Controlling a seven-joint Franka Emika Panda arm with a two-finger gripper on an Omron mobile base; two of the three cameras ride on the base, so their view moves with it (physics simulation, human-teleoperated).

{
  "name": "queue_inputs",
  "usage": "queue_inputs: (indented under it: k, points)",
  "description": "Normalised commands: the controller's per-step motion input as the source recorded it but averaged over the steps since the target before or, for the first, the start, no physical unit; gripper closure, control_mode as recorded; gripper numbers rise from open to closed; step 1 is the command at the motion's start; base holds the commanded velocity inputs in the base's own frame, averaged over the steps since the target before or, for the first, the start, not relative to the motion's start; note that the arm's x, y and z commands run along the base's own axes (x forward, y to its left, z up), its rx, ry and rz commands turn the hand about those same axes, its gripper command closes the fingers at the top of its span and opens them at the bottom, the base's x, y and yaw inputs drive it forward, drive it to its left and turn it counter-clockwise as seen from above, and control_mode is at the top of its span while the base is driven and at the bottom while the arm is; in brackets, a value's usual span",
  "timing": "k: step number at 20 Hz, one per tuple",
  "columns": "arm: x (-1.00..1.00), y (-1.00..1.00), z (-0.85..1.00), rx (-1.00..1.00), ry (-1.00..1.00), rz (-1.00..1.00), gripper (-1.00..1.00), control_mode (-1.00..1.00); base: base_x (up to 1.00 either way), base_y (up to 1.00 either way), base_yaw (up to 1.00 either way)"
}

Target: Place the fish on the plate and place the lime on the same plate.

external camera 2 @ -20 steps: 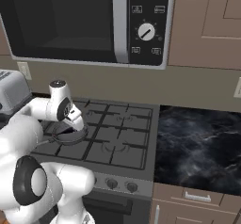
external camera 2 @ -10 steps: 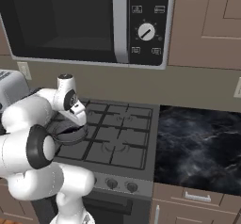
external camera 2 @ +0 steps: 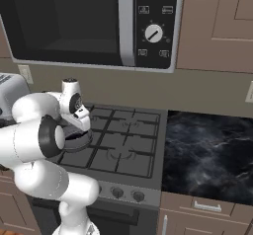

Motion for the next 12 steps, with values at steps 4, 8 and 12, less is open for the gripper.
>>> queue_inputs:
  k: [4,8,12]
  points:
    - [0.04,0.09,-0.36,0.0,0.0,0.0,-1.0,-1.0,0.0,0.0,0.0]
    - [0.0,0.0,-0.3,0.0,0.0,-0.02,-1.0,-1.0,0.0,0.0,0.0]
    - [0.0,0.0,-0.32,0.0,0.0,-0.02,-1.0,-1.0,0.0,0.0,0.0]
